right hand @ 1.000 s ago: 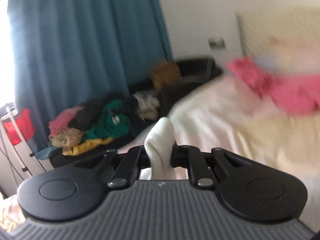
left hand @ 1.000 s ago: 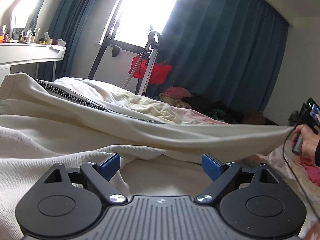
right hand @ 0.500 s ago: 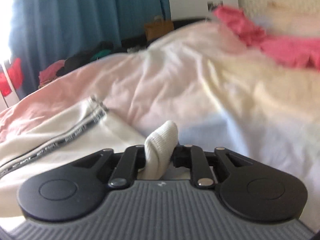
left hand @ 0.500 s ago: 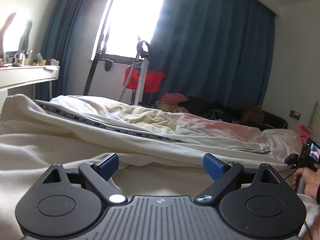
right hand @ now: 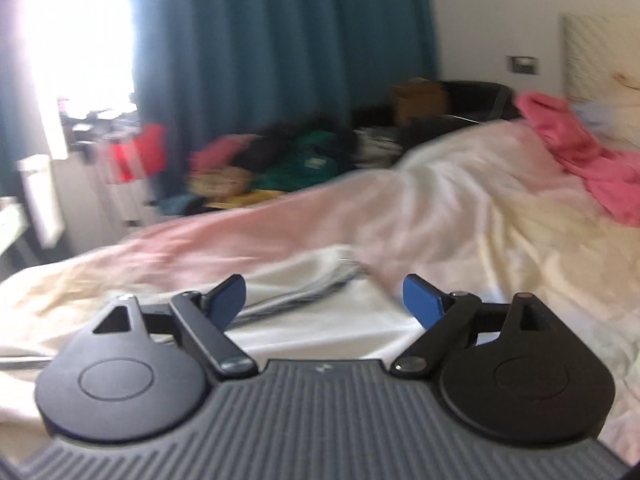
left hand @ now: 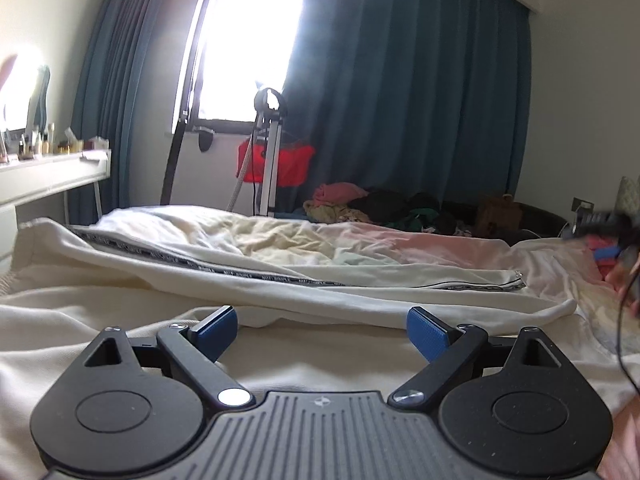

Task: Fold clothes
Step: 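Lay the sleeve on the sweatshirt body and open the right gripper, then grasp the ribbed hem with the left gripper while the right gripper grasps the hem too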

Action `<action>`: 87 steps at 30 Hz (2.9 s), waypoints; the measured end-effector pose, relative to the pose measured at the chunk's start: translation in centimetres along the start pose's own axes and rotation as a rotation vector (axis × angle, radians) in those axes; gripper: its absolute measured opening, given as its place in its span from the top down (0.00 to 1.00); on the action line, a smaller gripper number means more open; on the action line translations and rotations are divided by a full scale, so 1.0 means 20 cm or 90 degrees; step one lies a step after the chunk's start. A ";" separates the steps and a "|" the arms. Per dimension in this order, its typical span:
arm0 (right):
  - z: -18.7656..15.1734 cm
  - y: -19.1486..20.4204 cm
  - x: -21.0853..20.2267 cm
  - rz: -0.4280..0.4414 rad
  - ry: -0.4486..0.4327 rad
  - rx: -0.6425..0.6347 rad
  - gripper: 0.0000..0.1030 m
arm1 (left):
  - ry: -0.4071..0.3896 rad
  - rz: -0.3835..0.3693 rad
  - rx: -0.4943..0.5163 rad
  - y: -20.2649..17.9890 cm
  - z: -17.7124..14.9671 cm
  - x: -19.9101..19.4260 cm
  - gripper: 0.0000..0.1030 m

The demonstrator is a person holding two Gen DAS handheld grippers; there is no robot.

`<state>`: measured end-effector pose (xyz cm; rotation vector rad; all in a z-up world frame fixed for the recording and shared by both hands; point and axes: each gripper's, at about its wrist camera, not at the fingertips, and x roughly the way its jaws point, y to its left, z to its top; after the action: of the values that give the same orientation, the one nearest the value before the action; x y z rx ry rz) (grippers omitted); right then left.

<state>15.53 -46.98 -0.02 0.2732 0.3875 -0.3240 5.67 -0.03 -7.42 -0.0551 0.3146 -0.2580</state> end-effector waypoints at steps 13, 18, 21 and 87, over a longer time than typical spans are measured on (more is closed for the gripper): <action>-0.27 0.36 -0.72 0.122 -0.007 -0.069 0.14 | -0.029 0.035 -0.032 0.07 0.08 -0.38 0.04; -0.32 0.38 -0.77 0.154 0.000 -0.089 0.14 | -0.002 0.059 -0.061 0.15 0.07 -0.46 0.03; -0.35 0.38 -0.78 0.153 -0.019 -0.111 0.14 | -0.007 0.074 -0.067 0.17 0.07 -0.51 0.03; -0.63 -0.75 -0.38 -0.147 0.113 0.514 0.53 | 0.180 0.202 -0.644 1.60 -0.09 -0.33 0.78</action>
<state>-0.62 -54.70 -10.99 1.0567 0.4503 -0.6813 6.84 32.49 -10.18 -0.9655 0.7041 0.2341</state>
